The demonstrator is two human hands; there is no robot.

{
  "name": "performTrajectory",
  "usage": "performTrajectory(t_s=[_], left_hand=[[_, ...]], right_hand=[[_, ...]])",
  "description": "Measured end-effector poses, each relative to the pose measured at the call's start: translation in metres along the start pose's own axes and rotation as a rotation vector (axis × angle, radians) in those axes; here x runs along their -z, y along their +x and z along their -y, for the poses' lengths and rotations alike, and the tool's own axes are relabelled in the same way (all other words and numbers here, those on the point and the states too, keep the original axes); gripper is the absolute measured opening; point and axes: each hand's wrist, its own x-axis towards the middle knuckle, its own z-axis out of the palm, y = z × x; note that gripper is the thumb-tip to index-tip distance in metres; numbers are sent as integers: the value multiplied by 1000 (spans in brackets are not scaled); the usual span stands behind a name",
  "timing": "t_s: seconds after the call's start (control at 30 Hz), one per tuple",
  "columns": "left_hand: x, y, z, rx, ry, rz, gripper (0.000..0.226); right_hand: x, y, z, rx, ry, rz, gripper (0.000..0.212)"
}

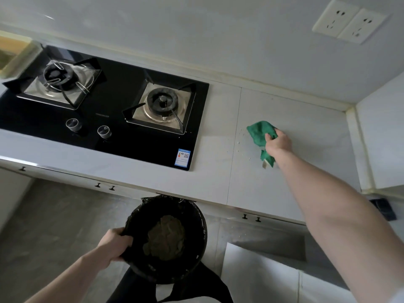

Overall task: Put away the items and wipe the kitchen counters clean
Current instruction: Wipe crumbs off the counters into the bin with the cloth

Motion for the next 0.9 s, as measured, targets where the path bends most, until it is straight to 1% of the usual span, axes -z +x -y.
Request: performTrajectory(t_s=[0.1, 0.17, 0.27, 0.33, 0.43, 0.53, 0.67, 0.7, 0.77, 0.83, 0.9], left_hand=[[-13, -3, -4, 4, -9, -9, 28], [-20, -4, -6, 11, -19, -14, 29], [-27, -5, -6, 32, -37, -14, 30], [-31, -5, -5, 40, -46, -13, 31], [-36, -6, -5, 40, -55, 5, 32], [-40, -7, -6, 30, -60, 4, 34], [-43, -9, -6, 18, -62, 22, 34], [-43, -10, -7, 13, -59, 26, 35], [-44, -9, -9, 5, -55, 37, 35], [-44, -8, -11, -4, -40, 49, 35], [-45, -7, -12, -8, -27, 54, 34]], right_hand=[[-13, 18, 10, -27, -99, 166, 57], [-26, 25, 10, -31, -193, 232, 63], [-41, 23, 9, 17, -364, 212, 69], [-49, 18, 11, 57, -411, 203, 65], [-57, 5, 8, 114, -411, 224, 54], [-63, -20, 2, 189, -409, 234, 57], [-69, -61, -8, 290, -396, 202, 67], [-71, -71, -10, 334, -392, 185, 64], [-76, -88, -14, 411, -365, 148, 51], [-79, -106, -14, 435, -334, 135, 39], [-81, -129, -11, 448, -315, 143, 33]])
